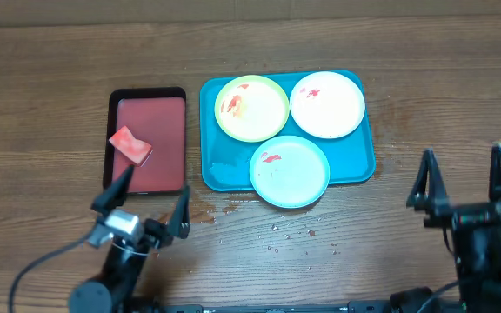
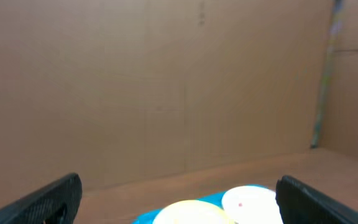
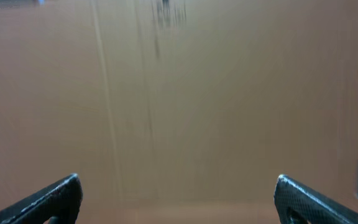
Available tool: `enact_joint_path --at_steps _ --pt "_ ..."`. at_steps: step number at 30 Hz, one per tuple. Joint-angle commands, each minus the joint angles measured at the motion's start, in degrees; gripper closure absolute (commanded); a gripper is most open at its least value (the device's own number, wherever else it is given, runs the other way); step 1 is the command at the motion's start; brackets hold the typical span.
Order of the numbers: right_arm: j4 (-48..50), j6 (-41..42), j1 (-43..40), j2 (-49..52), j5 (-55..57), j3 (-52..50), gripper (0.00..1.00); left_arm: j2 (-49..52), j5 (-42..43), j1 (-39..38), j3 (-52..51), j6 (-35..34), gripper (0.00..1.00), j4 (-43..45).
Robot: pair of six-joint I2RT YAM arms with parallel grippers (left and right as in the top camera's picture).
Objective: Clean dirty plates on tray and stack at the side
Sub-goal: 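Move left gripper to the pink sponge in the water tray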
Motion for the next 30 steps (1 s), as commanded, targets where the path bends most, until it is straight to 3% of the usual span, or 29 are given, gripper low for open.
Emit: enact_joint_path --at_steps 1,4,9,12,16,22,25,28,30 --pt "-6.4 -1.88 -0.17 10.05 1.42 9.81 0.0 10.12 -8.11 -0.02 15.61 8.81 0.0 -10.49" --pt "-14.95 -1.86 -0.15 19.19 0.68 18.97 0.0 23.63 -7.91 -0.02 31.1 11.19 0.0 -25.35" --pt "-32.24 -1.9 -0.17 35.19 -9.55 36.79 0.0 42.45 5.97 -0.07 51.69 12.87 0.0 -43.41" --pt "-43.76 -1.92 -0.17 44.96 -15.56 47.95 0.0 50.27 2.86 0.0 59.23 11.72 0.0 -48.92" --pt "-54.38 -1.01 -0.15 55.28 -21.86 59.04 0.0 59.63 -12.0 1.31 69.85 -1.46 0.0 -59.76" --pt "-56.74 -1.22 -0.15 61.59 -28.65 61.2 0.0 66.38 -9.66 2.62 73.68 -10.03 0.0 -63.28" --pt "-54.14 0.0 -0.17 62.75 -27.87 61.2 0.0 69.29 -13.6 2.58 73.7 -11.45 0.0 -64.15" --pt "-52.04 13.84 -0.17 62.93 -17.46 61.2 0.0 71.67 -26.62 3.74 73.7 -25.81 0.0 -68.57" --pt "-52.59 18.21 -0.15 62.9 -12.63 61.2 0.0 73.64 -33.29 5.18 73.68 -35.85 0.0 -71.14"
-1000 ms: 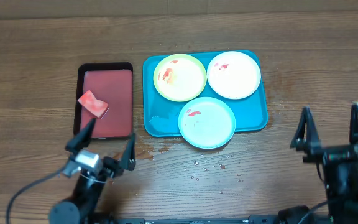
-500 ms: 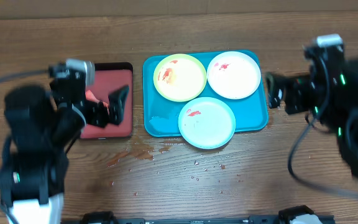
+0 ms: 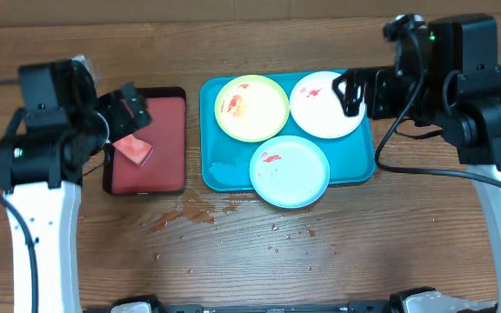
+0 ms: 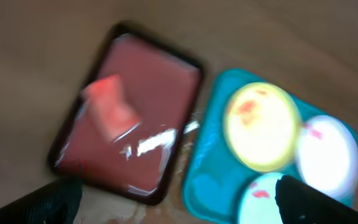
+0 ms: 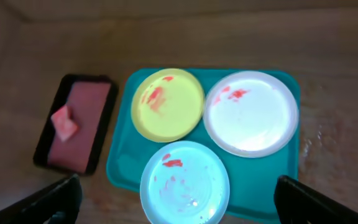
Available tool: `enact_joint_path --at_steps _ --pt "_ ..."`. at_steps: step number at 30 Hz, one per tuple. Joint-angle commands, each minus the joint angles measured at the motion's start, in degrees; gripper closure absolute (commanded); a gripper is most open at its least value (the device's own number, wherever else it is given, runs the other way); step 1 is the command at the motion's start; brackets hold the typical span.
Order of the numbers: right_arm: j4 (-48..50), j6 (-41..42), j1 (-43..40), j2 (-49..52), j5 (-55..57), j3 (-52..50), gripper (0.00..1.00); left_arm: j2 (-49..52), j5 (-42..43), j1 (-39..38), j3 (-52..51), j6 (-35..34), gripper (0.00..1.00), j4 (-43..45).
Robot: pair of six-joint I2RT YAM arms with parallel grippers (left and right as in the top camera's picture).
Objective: Clean dirty plates on tray and stack at the side
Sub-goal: 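Move left gripper to the pink sponge in the water tray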
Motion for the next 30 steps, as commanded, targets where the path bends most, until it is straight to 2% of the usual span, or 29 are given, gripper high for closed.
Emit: enact_joint_path --at_steps 1,4,7,14,19,23,30 --pt "-0.31 10.21 -0.15 -0.59 7.91 1.79 0.0 2.95 -13.44 2.27 1.14 -19.5 0.0 -1.29" --pt "-2.23 10.19 -0.15 -0.59 5.4 1.79 0.0 6.49 -8.87 2.47 1.14 -22.77 0.0 -0.85" --pt "-2.62 10.19 -0.15 -0.42 5.99 1.36 0.0 11.34 -8.31 2.12 1.14 -20.0 0.16 0.31" --pt "-3.15 10.19 -0.17 1.05 6.82 1.09 0.0 24.24 -3.34 1.27 1.14 -19.87 0.16 1.11" --pt "-4.09 10.16 -0.15 1.73 7.02 1.09 0.0 30.58 -3.45 1.38 1.14 -19.78 0.21 2.56" --pt "-4.07 10.16 -0.15 1.95 7.02 1.09 0.0 33.81 -5.29 1.11 1.14 -18.38 0.2 5.57" --pt "-4.17 9.55 -0.15 2.03 7.02 1.09 0.0 39.74 -11.5 0.39 1.14 -20.81 0.09 7.82"
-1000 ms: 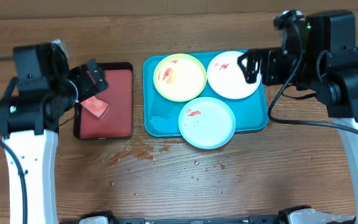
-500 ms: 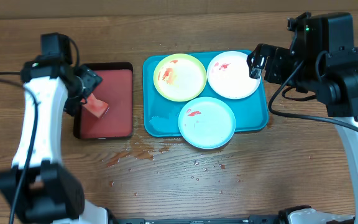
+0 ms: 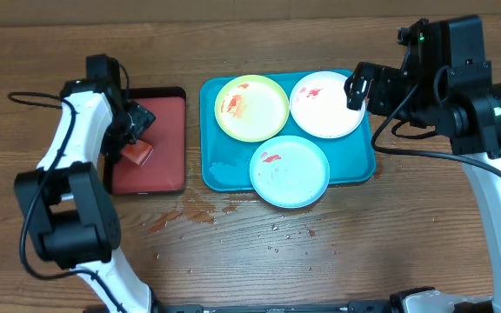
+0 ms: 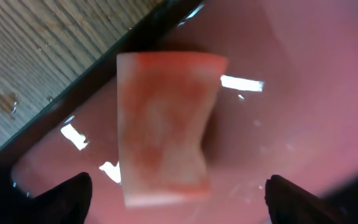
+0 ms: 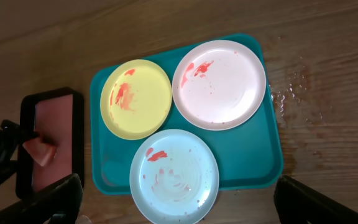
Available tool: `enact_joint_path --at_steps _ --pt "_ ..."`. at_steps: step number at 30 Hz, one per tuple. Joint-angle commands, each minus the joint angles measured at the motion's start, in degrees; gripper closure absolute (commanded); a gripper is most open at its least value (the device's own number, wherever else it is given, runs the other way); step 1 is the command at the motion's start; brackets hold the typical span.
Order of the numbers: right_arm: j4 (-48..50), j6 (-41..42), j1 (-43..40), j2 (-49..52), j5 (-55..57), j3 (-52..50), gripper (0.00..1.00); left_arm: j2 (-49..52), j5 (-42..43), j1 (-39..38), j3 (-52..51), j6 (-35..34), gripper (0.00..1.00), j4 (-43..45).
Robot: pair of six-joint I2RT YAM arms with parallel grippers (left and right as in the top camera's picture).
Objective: Clean dirty plates on tray and stack at the side
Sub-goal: 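Move left gripper to the pink sponge in the water tray, then grasp the pink sponge with the left gripper in the water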
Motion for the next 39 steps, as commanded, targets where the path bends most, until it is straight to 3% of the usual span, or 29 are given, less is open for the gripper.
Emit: enact_joint_path --at_steps 1,13,14,18,20,26,27,29,30,31,39 --pt "-0.07 -0.98 -0.15 -0.04 0.57 1.09 0.0 3.72 -4.44 -0.7 0.96 -1.38 0.09 0.15" --pt "0.15 -2.36 -0.15 -0.02 0.57 1.07 0.0 9.7 0.07 -0.79 1.05 2.56 0.17 3.69" --pt "0.17 -2.54 -0.15 -0.02 0.57 1.07 0.0 9.68 0.04 -0.76 1.05 2.58 0.24 3.98" --pt "0.33 -2.51 -0.15 -0.02 2.69 1.07 0.01 9.46 -0.22 -0.63 1.11 2.58 0.78 4.66" --pt "0.66 -2.51 -0.17 -0.02 3.19 1.07 0.08 9.46 -0.35 -0.5 1.57 3.08 0.96 4.57" --pt "2.29 -2.51 -0.17 0.02 4.0 1.07 0.1 9.25 0.7 -0.37 5.42 8.35 0.96 0.35" --pt "2.4 -2.51 -0.17 0.02 4.0 1.07 0.09 9.25 0.7 -0.37 6.45 8.98 0.95 -0.87" --pt "2.58 -2.51 -0.15 0.02 4.0 1.07 0.05 9.25 0.7 -0.44 8.92 9.64 0.8 -3.63" --pt "2.62 -2.51 -0.15 0.02 4.0 1.07 0.04 9.25 0.76 -0.48 9.73 9.6 0.48 -4.48" --pt "2.71 -2.51 -0.15 0.02 4.0 1.07 0.04 9.25 1.09 -0.48 10.36 9.57 0.0 -5.03" --pt "2.69 -2.51 -0.15 0.02 3.98 0.79 0.0 9.51 0.5 -0.46 9.79 9.57 0.0 -1.14"
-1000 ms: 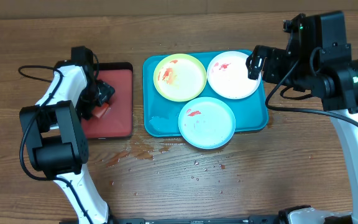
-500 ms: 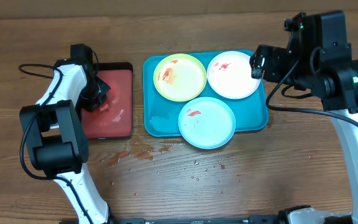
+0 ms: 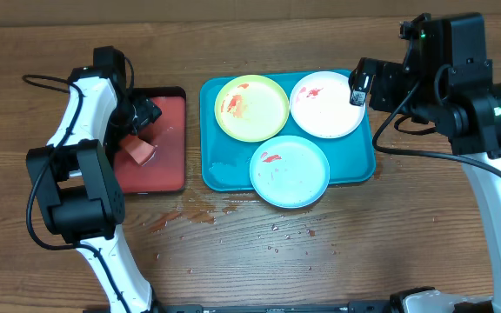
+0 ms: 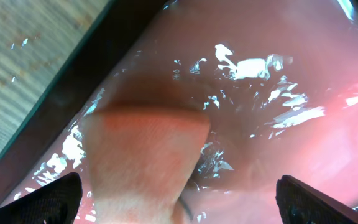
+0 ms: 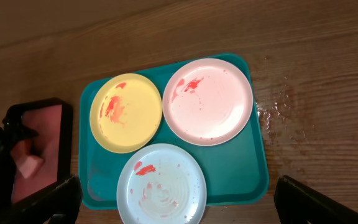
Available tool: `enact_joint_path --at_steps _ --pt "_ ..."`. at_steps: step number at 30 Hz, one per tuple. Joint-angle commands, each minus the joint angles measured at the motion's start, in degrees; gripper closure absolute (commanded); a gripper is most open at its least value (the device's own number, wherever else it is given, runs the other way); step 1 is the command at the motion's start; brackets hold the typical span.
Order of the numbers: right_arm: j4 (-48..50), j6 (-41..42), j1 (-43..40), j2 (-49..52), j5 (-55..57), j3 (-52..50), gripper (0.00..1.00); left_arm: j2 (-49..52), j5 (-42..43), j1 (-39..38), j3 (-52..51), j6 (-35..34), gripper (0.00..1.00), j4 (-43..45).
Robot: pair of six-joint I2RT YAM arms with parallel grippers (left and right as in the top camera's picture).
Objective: Clean dirty plates on tray and stack at the side
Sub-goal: 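Grasp the pink sponge with the left gripper in the water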
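Note:
Three dirty plates lie on the teal tray (image 3: 361,165): a yellow-green one (image 3: 251,108), a white one (image 3: 327,104) and a light blue one (image 3: 290,170), all smeared red. A reddish sponge (image 3: 137,150) lies in the black dish of red liquid (image 3: 163,169). My left gripper (image 3: 139,116) is open, low in that dish. In the left wrist view the sponge (image 4: 145,162) lies between its fingers, nearer the left one, and the left gripper (image 4: 179,204) does not press on it. My right gripper (image 5: 180,202) hangs open high over the tray.
A reddish puddle (image 3: 179,213) and scattered crumbs (image 3: 277,233) lie on the wooden table in front of the tray. A wet patch (image 3: 391,113) marks the wood to the tray's right. A cardboard wall (image 3: 233,9) closes the back.
My left gripper has come closer to the sponge, which now fills more of the left wrist view; the liquid around it is rippled. The right arm has shifted only slightly.
Both arms first sat low at the table's front edge, grippers open towards the back wall. Then both were raised, the left over the black dish, the right over the tray. After that the left gripper was down over the sponge, and now straddles it.

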Motion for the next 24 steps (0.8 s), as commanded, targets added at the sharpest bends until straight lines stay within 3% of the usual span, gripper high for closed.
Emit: enact_joint_path --at_steps 1,6,10,14,16,18,20,22,24 --pt "0.31 -0.15 -0.15 0.02 0.76 0.72 0.0 0.79 -0.22 -0.11 -0.28 1.22 0.0 1.84" --pt "0.24 -0.15 -0.15 0.02 0.76 0.7 0.0 2.01 2.84 -0.68 -1.99 1.22 0.09 2.56" --pt "0.28 -0.15 -0.15 0.02 0.76 0.7 0.0 3.34 2.14 -1.16 -3.78 1.25 0.08 3.08" --pt "0.0 -0.15 -0.15 0.02 0.76 0.7 0.0 3.65 2.14 -1.11 -5.62 1.25 0.01 3.39" --pt "0.02 -0.15 -0.15 0.02 0.76 0.7 0.0 3.65 2.14 -1.03 -5.7 1.27 0.04 3.37" --pt "0.0 -0.15 -0.15 0.02 0.76 0.7 0.0 3.65 2.16 -1.05 -5.7 1.27 0.17 3.37" --pt "-0.02 -0.15 -0.15 0.02 0.74 0.7 0.0 3.65 2.21 -1.03 -5.7 1.27 0.41 3.37" --pt "-0.17 -0.15 -0.15 0.02 0.76 0.7 0.0 3.61 2.27 -1.05 -5.66 1.27 0.51 3.21" --pt "-0.33 -0.15 -0.15 0.02 0.76 0.7 0.0 3.48 2.43 -1.03 -5.38 1.99 0.72 2.86"
